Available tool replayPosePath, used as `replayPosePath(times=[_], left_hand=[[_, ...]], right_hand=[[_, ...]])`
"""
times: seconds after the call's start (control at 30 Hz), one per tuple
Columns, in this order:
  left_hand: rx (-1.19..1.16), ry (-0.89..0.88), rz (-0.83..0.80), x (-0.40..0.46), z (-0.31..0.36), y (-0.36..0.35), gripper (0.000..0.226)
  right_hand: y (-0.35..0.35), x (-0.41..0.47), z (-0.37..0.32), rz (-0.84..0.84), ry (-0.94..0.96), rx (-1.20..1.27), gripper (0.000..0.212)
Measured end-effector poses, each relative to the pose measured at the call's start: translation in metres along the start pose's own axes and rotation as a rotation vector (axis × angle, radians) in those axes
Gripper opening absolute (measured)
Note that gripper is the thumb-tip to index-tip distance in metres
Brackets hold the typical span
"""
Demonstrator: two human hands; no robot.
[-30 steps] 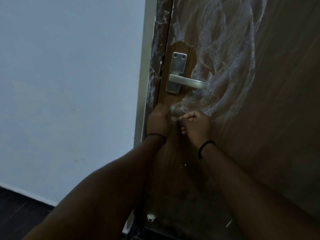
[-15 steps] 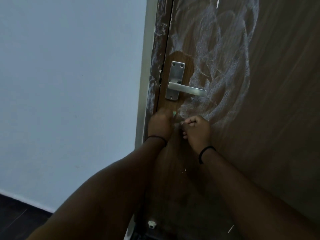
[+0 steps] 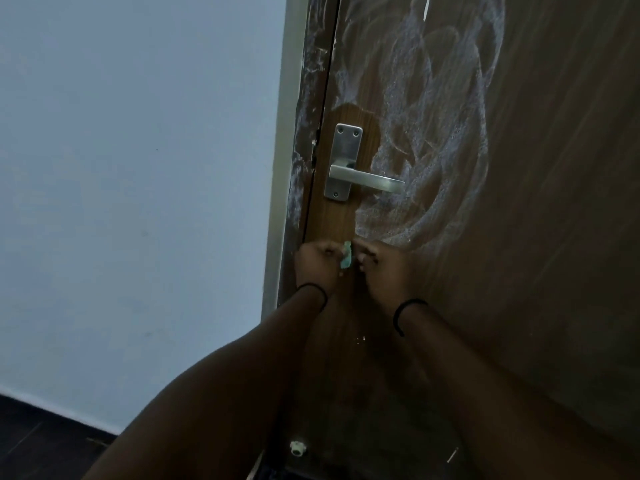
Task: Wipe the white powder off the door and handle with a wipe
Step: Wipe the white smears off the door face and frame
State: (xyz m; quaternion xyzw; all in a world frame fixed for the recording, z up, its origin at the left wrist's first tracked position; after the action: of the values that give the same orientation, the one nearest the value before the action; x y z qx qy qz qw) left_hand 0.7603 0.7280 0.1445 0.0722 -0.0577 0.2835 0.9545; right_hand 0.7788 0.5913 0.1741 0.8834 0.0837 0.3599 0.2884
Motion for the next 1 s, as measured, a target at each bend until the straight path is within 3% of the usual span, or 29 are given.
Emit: replayPosePath(times=[0.1,0.2,0.3,0.4,0.5,0.7,0.83,1.0], left_hand=[[-0.390,0.284,-0.191,0.003,0.001,0.000,0.013],[-0.311,0.303,-0.367,0.001,0.001,0.006,0.019],[-0.186,0.241,-0.432,0.004,0.002,0.014,0.021],[0.004,0.083,-0.197,0.014,0.013,0.028,0.015],[0.203,-0.056,0.003,0.021,0.024,0.033,0.023],[0.274,-0.138,0.098,0.023,0.035,0.024,0.029],[0.344,-0.131,0.111,0.023,0.036,0.022,0.033],[0.477,-0.123,0.116,0.025,0.049,0.020,0.022]], right_hand=[[-0.011,-0.001,-0.014,-0.067,0.139,-0.161,0.039],[-0.007,0.001,-0.024,0.050,0.205,-0.260,0.025],[-0.008,0.006,-0.025,0.056,0.215,-0.343,0.026],[0.006,0.022,-0.034,0.166,0.300,-0.407,0.026],[0.023,0.046,-0.043,0.237,0.410,-0.510,0.020],[0.009,0.045,-0.038,0.062,0.550,-0.640,0.010],[0.000,0.002,-0.008,-0.057,0.485,-0.636,0.011],[0.033,0.041,-0.029,0.263,0.426,-0.521,0.005]])
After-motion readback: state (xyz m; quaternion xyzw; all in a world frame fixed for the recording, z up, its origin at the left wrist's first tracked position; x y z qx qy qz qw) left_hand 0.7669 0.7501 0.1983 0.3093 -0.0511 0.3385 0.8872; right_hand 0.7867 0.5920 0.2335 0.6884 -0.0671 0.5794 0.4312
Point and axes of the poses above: each hand's wrist, its own x-axis towards the middle knuckle, its own y-axis out of the back of the hand, z = x × y, the point moved 6 cm from there along x, towards the middle knuckle, and after that the axes turned 10 degrees about y, right-handed, at the moved point
